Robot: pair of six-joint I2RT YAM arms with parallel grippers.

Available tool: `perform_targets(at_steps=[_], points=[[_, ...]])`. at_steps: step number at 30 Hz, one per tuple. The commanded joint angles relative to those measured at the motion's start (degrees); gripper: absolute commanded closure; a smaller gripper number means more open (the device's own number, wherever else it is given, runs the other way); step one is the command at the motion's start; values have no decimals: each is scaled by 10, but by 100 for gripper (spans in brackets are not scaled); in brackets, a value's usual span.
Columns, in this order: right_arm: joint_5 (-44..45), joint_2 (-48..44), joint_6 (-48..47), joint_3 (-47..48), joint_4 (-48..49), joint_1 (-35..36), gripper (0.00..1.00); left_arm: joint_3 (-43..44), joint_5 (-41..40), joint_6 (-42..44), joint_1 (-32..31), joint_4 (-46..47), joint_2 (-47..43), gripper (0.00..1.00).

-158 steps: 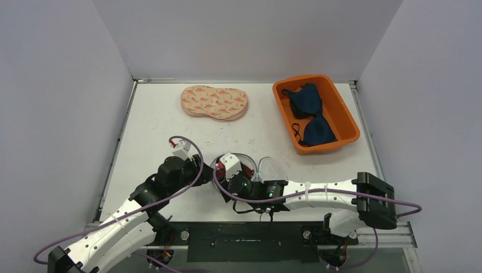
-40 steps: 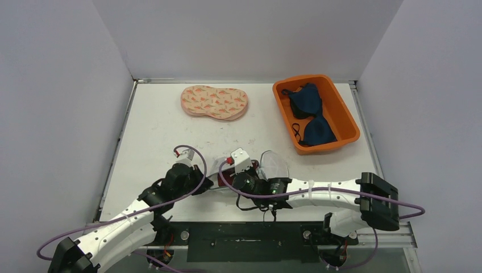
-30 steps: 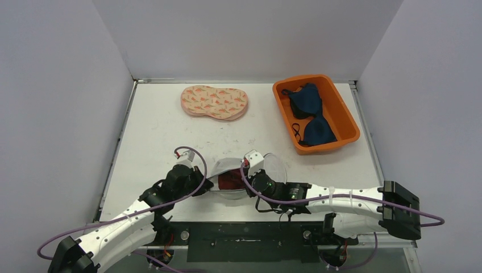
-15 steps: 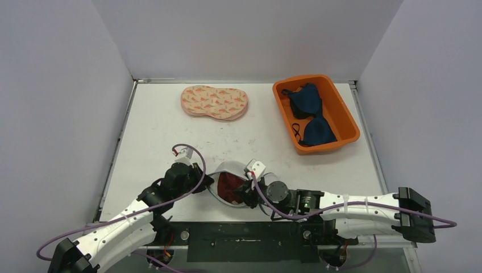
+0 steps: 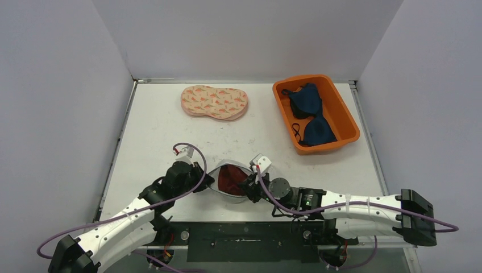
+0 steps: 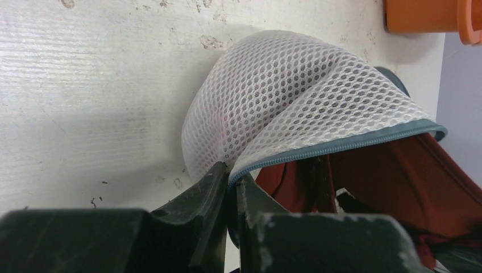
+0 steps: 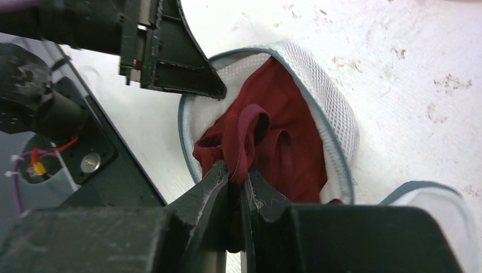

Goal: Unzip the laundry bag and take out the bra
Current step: Pick up the bra from the laundry bag.

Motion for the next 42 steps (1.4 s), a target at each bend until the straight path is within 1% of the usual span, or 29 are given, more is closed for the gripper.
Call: perform_targets(at_steps=[1, 3, 4, 5, 6, 10, 12, 13, 15, 17, 20, 23, 26, 29, 32, 34, 36, 38, 39, 42], points=[[39, 54, 24, 51, -11, 0, 95, 4, 24, 2, -1, 41, 16, 94], [42, 83, 36, 61, -11, 3, 95, 0, 31, 1, -2, 55, 24, 100], [47, 96, 41, 67, -11, 5, 93, -2, 43, 1, -2, 60, 27, 100], [54, 108, 47, 73, -12, 8, 88, -4, 46, 0, -3, 63, 30, 100], [60, 118, 50, 77, -10, 11, 83, -6, 46, 1, -3, 65, 32, 100], [93, 161, 70, 96, -3, 26, 49, -18, 53, 1, -4, 80, 31, 100], [122, 184, 79, 112, -8, 35, 38, -24, 57, 1, -6, 87, 25, 100], [138, 195, 87, 121, -14, 39, 34, -26, 57, 2, -7, 90, 22, 100], [163, 219, 102, 140, -28, 41, 31, -29, 58, 5, -10, 91, 17, 100], [180, 244, 107, 164, -48, 42, 30, -31, 59, 8, -14, 92, 10, 100], [204, 286, 107, 208, -104, 46, 30, -37, 60, 9, -18, 89, -2, 100], [216, 329, 110, 244, -180, 46, 32, -39, 52, 11, -20, 72, -17, 100], [229, 358, 122, 260, -228, 44, 39, -39, 36, 12, -20, 48, -29, 100], [240, 368, 136, 256, -253, 39, 46, -41, 21, 13, -21, 28, -37, 100], [249, 356, 154, 241, -261, 31, 51, -42, 7, 13, -21, 8, -39, 100], [252, 339, 164, 231, -264, 25, 57, -43, 2, 14, -21, 0, -39, 100], [253, 320, 172, 221, -263, 20, 59, -45, -1, 14, -21, -1, -38, 100], [247, 302, 171, 211, -254, 17, 58, -45, -2, 14, -20, -1, -35, 100], [243, 294, 168, 206, -247, 17, 56, -44, -2, 14, -20, 0, -33, 100], [219, 278, 154, 195, -214, 19, 44, -42, -2, 15, -21, 5, -28, 100]])
